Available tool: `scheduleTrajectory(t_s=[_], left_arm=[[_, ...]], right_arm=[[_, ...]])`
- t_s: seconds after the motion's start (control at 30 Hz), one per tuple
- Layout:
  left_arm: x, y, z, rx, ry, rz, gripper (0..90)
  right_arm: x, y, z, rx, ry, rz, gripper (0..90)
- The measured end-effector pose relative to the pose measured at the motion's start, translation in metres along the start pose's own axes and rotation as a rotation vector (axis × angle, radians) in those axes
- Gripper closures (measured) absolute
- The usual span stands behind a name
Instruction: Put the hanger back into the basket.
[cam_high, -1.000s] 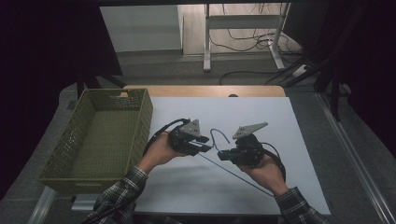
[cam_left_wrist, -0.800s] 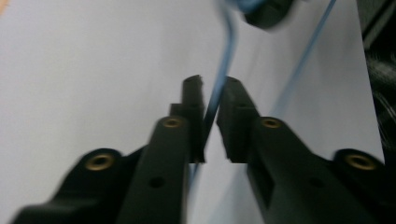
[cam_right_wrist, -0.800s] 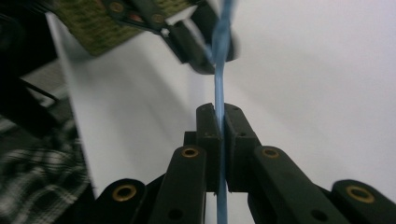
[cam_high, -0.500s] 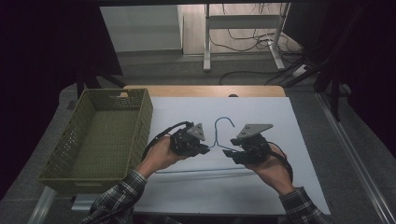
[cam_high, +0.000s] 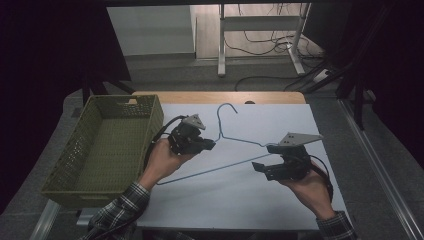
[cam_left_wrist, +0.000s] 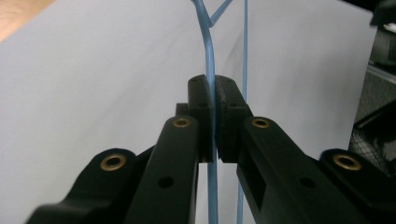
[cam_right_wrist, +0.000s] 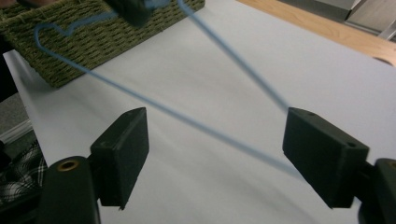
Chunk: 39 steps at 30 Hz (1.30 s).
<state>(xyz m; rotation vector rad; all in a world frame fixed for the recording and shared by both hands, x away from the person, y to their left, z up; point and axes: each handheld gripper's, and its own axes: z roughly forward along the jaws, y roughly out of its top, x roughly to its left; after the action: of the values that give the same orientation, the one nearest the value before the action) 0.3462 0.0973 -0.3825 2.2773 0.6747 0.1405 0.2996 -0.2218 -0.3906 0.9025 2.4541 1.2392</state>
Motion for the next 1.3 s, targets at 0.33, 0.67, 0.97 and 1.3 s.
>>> scheduleTrajectory(t_s=[0.33, 0.67, 0.97, 1.3], left_arm=[[0.011, 0.009, -0.044, -0.060, 0.073, -0.064, 87.4], [0.037, -0.008, -0.099, -0.098, 0.178, -0.131, 87.4], [0.065, -0.051, -0.143, -0.121, 0.305, -0.227, 87.4], [0.092, -0.106, -0.178, -0.143, 0.417, -0.345, 87.4]], right_arm=[[-0.005, -0.020, -0.010, -0.021, 0.003, 0.069, 9.1], [-0.006, -0.033, -0.013, -0.014, -0.001, 0.085, 5.1], [-0.008, -0.046, -0.015, -0.027, -0.017, 0.099, 1.6], [-0.012, -0.064, -0.016, -0.023, -0.047, 0.118, 1.1]])
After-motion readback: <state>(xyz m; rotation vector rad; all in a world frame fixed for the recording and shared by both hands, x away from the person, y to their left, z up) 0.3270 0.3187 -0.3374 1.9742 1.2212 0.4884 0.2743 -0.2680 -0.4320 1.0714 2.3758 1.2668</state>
